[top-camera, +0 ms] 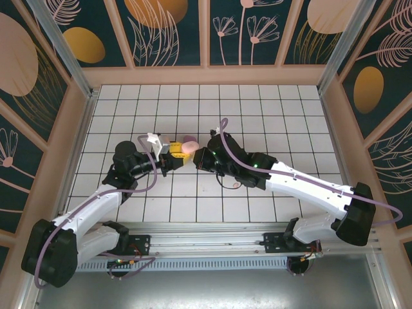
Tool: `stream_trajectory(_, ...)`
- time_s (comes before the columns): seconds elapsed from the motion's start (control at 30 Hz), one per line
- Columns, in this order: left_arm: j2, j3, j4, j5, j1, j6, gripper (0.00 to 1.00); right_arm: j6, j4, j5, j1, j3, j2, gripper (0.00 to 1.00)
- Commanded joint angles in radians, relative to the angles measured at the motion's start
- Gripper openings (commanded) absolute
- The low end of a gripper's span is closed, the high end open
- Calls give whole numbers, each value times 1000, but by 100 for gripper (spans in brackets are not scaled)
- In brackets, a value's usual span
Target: Insert wireless bluetooth earbuds into charging case
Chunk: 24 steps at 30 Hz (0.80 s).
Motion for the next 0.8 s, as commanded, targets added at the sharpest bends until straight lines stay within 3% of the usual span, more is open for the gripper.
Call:
stream_trajectory(0.0, 18, 10, -31, 4, -9, 45, 0, -19, 3, -17, -16, 28, -26, 8)
stream_trajectory(0.47, -18, 5, -102, 21, -14, 87, 0, -39, 26, -55, -57, 55, -12, 8)
stream_trajectory(0.77, -26, -12, -59, -22, -14, 22, 0, 7, 51, -86, 5, -66, -74, 7)
